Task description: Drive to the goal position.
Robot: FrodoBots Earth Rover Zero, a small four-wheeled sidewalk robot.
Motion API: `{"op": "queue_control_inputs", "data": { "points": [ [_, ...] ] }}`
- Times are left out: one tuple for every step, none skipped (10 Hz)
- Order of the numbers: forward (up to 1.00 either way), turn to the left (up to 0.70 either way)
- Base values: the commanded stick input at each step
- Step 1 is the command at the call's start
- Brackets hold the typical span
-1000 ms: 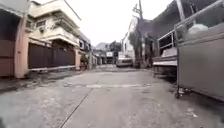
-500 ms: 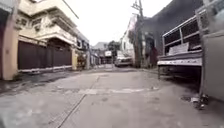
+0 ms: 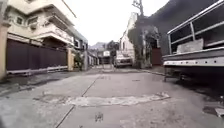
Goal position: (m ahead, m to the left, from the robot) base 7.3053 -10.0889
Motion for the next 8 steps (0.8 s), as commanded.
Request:
{"op": "queue_control_inputs", "data": {
  "points": [
    [0.85, 0.0],
    [0.85, 0.0],
    [0.7, 0.0],
    [0.7, 0.0],
    [0.7, 0.0],
    [0.7, 0.0],
    [0.7, 0.0],
    [0.7, 0.0]
  ]
}}
